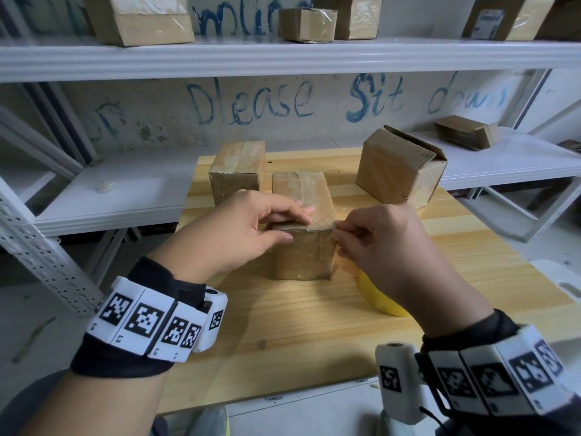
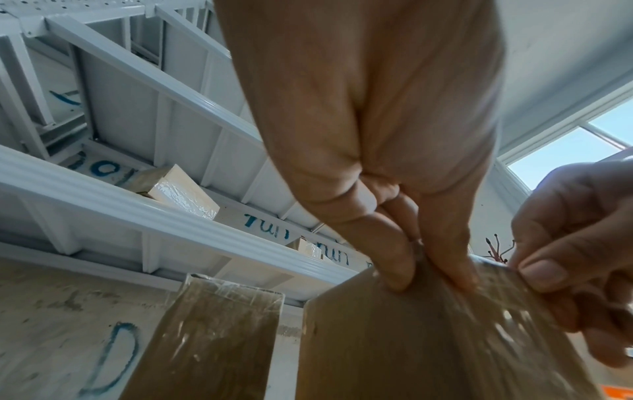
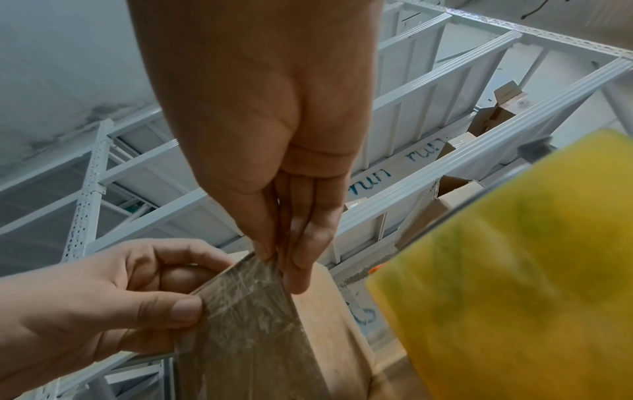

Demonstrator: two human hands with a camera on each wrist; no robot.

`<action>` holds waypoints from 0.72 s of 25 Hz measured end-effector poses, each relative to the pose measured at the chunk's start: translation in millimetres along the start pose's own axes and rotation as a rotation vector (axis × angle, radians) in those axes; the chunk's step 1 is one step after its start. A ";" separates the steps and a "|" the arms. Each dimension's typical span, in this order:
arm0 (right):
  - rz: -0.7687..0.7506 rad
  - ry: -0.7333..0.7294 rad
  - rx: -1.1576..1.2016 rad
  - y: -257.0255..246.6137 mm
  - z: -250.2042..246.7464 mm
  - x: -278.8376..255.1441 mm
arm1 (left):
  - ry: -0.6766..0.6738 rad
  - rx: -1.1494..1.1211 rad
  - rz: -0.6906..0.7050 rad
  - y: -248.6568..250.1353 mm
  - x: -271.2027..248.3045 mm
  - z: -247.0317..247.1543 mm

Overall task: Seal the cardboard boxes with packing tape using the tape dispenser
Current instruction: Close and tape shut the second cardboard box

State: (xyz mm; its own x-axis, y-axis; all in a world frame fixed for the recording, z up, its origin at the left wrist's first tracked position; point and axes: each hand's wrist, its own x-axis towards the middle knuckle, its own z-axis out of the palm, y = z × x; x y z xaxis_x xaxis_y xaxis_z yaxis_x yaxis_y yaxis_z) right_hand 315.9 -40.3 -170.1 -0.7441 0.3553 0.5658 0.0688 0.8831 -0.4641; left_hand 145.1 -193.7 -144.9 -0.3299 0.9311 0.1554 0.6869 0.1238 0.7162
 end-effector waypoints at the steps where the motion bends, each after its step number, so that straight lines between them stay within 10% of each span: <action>1: 0.000 0.005 -0.003 0.0 0.2 -0.8 | 0.006 -0.007 0.000 0.8 0.3 0.8; 18: -0.007 0.002 -0.008 -3.7 0.0 -2.5 | -0.025 -0.006 0.023 -3.5 -1.6 -0.9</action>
State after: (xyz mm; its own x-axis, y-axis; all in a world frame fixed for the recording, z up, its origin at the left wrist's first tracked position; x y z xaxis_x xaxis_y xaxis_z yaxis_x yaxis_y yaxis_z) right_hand 317.5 -44.5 -169.7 -0.7432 0.3494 0.5706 0.0688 0.8882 -0.4542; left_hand 142.6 -195.9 -147.1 -0.2980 0.9420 0.1545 0.6902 0.1008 0.7165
